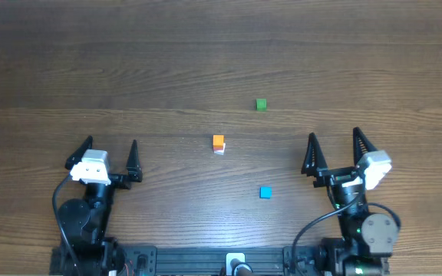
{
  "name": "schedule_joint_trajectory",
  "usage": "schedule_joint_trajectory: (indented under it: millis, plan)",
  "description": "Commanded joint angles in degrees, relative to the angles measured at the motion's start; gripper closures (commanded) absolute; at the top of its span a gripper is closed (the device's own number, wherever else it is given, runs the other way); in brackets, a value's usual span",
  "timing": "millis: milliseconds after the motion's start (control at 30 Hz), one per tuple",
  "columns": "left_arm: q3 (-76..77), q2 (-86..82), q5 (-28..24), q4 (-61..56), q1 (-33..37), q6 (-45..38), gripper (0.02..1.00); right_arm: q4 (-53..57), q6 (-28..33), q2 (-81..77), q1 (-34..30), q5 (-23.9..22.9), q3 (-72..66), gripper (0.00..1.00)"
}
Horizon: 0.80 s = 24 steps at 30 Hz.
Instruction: Stack Cubes
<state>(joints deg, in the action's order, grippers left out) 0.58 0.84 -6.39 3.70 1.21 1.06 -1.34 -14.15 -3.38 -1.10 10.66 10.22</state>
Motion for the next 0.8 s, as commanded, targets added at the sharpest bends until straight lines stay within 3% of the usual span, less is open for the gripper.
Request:
schedule_joint_trajectory:
  millis: [33,300,467,600,800]
  plan:
    - [-0.24,-0.68,0.68,0.22,0.2,-0.83,0.018,7.19,2.62,-8.26,-0.31,2.03,16.48,0.009]
    - [-0.24,-0.68,0.68,0.22,0.2,-0.83,0.02,27.96,9.11,-34.73,0.31,3.13,45.4,0.009]
    - [-0.24,-0.68,0.68,0.22,0.2,-0.83,0.018,39.95,10.16,-51.52,5.53,2.64,57.64,0.009]
    - [-0.24,-0.68,0.68,0.22,0.2,-0.83,0.018,41.88,9.55,-63.47,13.14,-0.85,60.19,0.007]
    - [-0.24,-0.68,0.68,0.22,0.2,-0.83,0.018,40.81,3.89,-78.73,21.64,-9.4,60.65,0.007]
